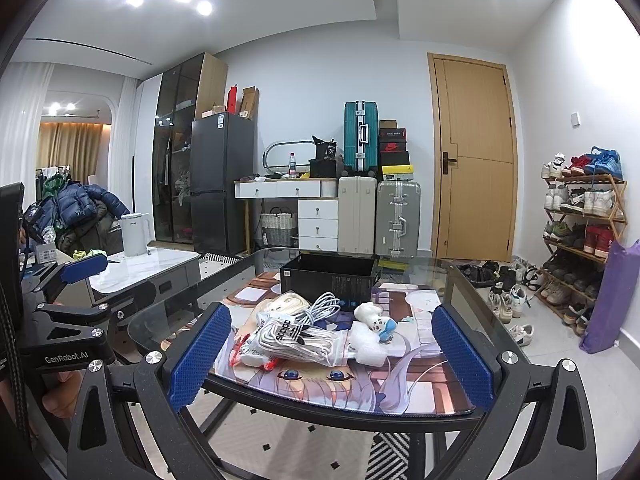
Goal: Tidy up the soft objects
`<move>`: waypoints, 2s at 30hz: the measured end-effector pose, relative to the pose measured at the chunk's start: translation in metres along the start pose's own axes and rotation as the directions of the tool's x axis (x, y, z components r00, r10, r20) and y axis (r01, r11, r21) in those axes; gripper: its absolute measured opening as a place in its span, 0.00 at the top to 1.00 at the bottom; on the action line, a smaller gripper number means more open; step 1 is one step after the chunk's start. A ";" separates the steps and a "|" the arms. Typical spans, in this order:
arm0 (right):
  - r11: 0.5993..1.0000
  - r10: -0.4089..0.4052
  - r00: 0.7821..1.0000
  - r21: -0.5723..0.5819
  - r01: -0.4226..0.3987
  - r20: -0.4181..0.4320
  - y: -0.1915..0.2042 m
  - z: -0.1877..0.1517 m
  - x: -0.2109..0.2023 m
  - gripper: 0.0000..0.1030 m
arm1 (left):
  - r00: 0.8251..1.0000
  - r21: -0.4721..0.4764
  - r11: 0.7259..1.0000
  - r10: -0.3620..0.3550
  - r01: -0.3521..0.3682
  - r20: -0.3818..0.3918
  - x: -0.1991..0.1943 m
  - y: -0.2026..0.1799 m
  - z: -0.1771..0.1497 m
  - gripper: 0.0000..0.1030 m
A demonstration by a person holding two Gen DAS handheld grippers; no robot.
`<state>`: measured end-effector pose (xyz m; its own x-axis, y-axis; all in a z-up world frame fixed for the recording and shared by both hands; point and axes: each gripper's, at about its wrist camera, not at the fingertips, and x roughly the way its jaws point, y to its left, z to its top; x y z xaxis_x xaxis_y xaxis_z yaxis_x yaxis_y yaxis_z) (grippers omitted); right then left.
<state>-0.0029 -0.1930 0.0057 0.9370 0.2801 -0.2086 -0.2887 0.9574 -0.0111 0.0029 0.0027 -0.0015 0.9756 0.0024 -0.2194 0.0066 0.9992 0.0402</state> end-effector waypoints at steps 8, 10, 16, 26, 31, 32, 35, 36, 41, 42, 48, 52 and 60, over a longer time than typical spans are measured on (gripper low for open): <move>1.000 -0.001 1.000 0.001 0.001 0.000 0.000 0.000 0.000 0.01 | 1.000 0.000 1.000 0.000 0.000 0.000 0.000 0.000 0.000 0.00; 1.000 0.000 1.000 0.000 0.000 0.000 0.000 0.000 0.000 0.01 | 1.000 0.000 1.000 0.001 -0.001 0.001 0.000 0.000 0.000 0.00; 1.000 0.000 1.000 0.000 0.000 0.000 0.000 0.000 0.000 0.01 | 1.000 0.000 1.000 0.001 -0.001 0.001 0.000 0.000 0.000 0.00; 1.000 0.001 1.000 0.000 -0.001 -0.005 0.001 0.000 0.000 0.01 | 1.000 0.000 1.000 0.000 0.000 0.000 0.000 0.000 0.000 0.00; 1.000 0.000 1.000 -0.001 0.000 -0.004 0.001 0.000 0.000 0.01 | 1.000 0.000 1.000 0.001 -0.001 0.001 0.000 0.000 0.000 0.00; 1.000 0.001 1.000 -0.001 -0.001 -0.004 0.001 0.000 0.000 0.01 | 1.000 0.000 1.000 0.000 0.000 0.001 0.000 0.000 0.000 0.00; 1.000 0.000 1.000 -0.001 0.000 -0.005 0.001 0.000 0.000 0.01 | 1.000 0.000 1.000 0.000 0.000 -0.001 0.000 0.000 0.000 0.00; 1.000 0.000 1.000 0.000 0.000 -0.005 0.001 0.000 0.000 0.01 | 1.000 0.000 1.000 0.001 -0.001 0.000 0.000 0.000 0.000 0.00; 1.000 0.000 1.000 0.020 0.000 -0.007 0.001 0.001 0.001 0.01 | 1.000 0.000 1.000 0.000 0.000 -0.002 0.000 -0.001 0.000 0.00; 1.000 -0.002 1.000 0.020 0.003 -0.009 0.001 0.001 0.002 0.01 | 1.000 0.002 1.000 0.000 0.000 -0.001 0.001 -0.001 -0.001 0.00; 0.999 0.035 0.999 0.035 -0.033 -0.036 0.002 0.009 0.008 0.01 | 1.000 0.018 1.000 -0.001 0.002 -0.012 0.005 -0.002 0.001 0.00; 0.998 0.065 0.993 -0.006 -0.066 -0.101 0.003 0.024 0.026 0.01 | 0.996 0.059 0.998 -0.018 0.022 -0.083 0.024 -0.003 0.007 0.00; 0.993 0.095 0.924 -0.023 -0.112 -0.371 -0.014 0.038 0.112 0.01 | 0.932 0.012 0.992 -0.117 0.129 -0.344 0.090 0.005 0.019 0.00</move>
<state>0.1139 -0.1719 0.0201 0.7654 0.3238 -0.5562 -0.3959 0.9182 -0.0104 0.0945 0.0074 -0.0023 0.8328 -0.1009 -0.5444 0.1353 0.9905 0.0234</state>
